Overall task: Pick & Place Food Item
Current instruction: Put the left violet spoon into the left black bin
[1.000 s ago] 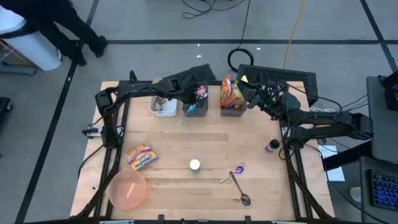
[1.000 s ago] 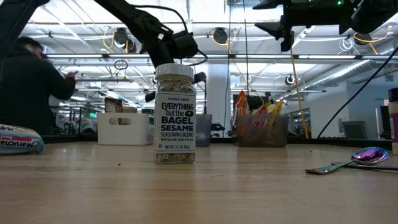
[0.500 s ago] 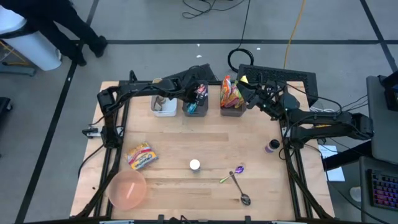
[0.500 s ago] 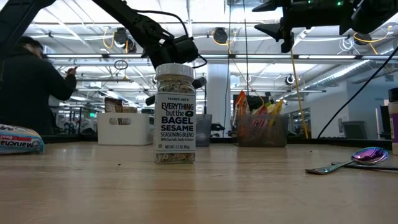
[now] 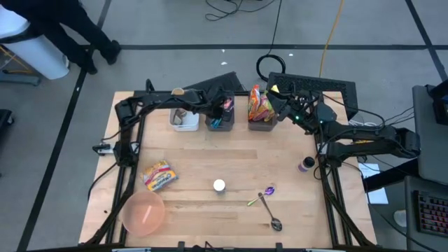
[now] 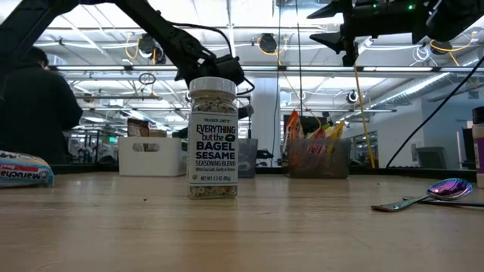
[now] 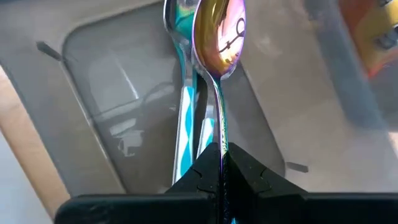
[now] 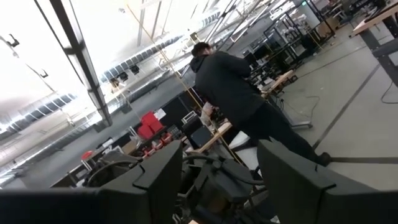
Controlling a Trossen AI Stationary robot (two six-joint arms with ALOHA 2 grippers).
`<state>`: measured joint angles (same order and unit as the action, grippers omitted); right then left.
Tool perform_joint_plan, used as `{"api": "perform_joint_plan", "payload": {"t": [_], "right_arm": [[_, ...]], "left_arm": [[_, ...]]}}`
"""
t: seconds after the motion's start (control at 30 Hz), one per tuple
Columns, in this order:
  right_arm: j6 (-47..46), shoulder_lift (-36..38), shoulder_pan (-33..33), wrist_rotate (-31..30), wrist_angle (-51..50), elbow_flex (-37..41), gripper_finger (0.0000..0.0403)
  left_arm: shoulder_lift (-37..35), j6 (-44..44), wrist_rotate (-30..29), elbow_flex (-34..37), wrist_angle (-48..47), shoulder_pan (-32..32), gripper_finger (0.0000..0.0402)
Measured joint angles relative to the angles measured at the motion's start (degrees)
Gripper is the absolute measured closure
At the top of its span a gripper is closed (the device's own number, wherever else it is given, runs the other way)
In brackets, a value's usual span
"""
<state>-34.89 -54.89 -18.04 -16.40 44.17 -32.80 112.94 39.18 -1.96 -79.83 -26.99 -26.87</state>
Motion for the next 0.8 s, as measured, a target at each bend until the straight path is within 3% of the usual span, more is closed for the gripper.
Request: {"api": "perform_joint_plan", "payload": {"t": [0.8], "right_arm": [[0.5, 0.0, 0.0, 0.0, -1.2, 0.0, 0.0202]], "left_arm": [[2.6, 0.8, 0.0, 0.0, 0.2, -0.1, 0.0387]]}}
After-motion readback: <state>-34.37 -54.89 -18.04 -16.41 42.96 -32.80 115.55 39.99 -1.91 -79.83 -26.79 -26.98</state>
